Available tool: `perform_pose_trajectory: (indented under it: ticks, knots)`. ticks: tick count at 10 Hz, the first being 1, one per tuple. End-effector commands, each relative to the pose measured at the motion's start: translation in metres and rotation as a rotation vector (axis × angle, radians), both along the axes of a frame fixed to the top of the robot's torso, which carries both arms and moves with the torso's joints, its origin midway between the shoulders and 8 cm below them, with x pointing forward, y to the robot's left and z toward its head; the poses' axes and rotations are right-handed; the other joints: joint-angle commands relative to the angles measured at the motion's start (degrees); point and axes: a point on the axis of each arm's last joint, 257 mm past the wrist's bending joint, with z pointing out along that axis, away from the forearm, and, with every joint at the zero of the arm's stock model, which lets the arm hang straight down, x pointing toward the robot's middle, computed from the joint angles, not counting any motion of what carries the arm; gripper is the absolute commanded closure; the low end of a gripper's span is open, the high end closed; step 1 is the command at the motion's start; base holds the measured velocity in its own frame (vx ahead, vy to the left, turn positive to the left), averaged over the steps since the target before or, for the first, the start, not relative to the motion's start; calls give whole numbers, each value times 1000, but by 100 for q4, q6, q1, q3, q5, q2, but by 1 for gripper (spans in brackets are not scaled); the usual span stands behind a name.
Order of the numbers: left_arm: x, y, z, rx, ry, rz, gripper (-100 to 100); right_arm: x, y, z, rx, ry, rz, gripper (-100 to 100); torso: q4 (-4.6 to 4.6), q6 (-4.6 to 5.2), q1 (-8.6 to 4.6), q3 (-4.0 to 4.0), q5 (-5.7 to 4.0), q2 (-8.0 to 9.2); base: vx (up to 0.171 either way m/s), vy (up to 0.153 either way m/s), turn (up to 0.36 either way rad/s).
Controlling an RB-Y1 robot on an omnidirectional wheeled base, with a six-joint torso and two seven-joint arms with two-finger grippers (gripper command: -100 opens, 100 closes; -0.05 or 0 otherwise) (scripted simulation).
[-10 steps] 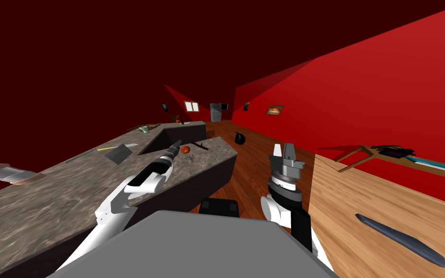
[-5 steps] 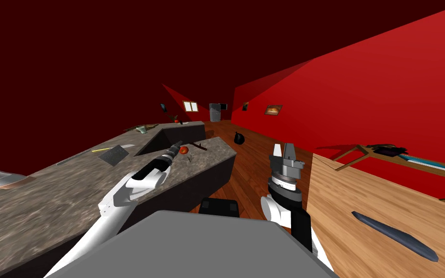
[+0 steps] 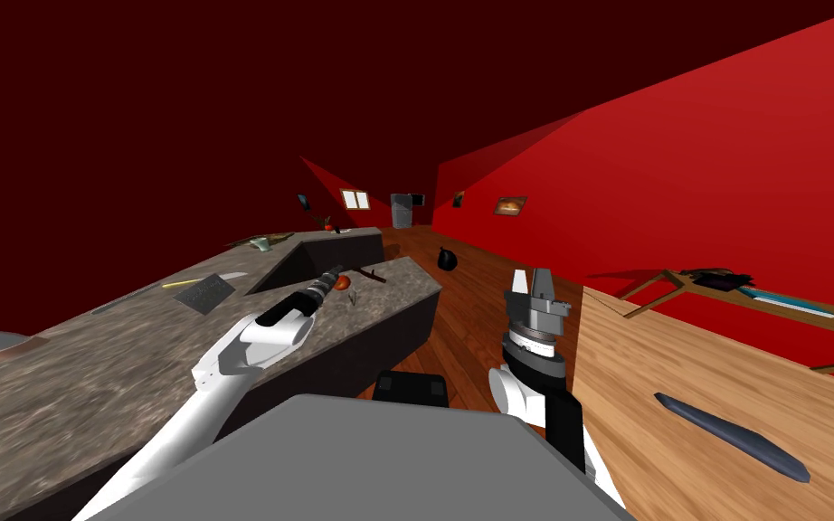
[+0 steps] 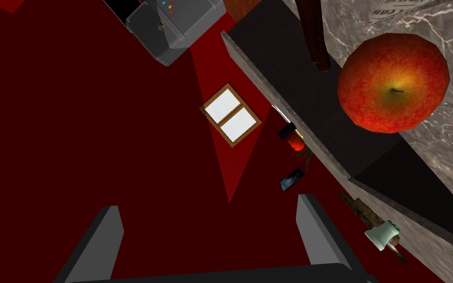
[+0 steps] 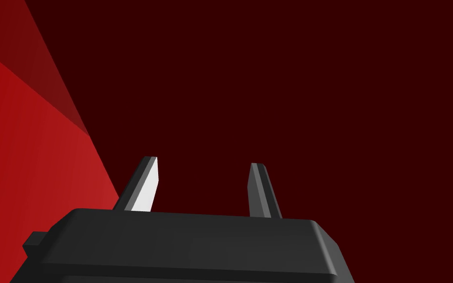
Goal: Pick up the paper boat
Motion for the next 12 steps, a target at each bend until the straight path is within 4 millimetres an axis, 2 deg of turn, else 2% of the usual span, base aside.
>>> perform_pose_trajectory:
  ticks: [1,9,12]
  knots:
    - [6,6,-3,24,38,9,-100,0,0,0,0,0,0,0,0,0,0,0,0,0,15,-9,-29]
    - [21,29,-24,98,213,64,-100,0,0,0,0,0,0,0,0,-1,0,0,0,0,13,-9,-17]
    - [20,37,-34,110,276,87,-100,0,0,0,0,0,0,0,1,1,-1,1,0,2,6,-9,-15]
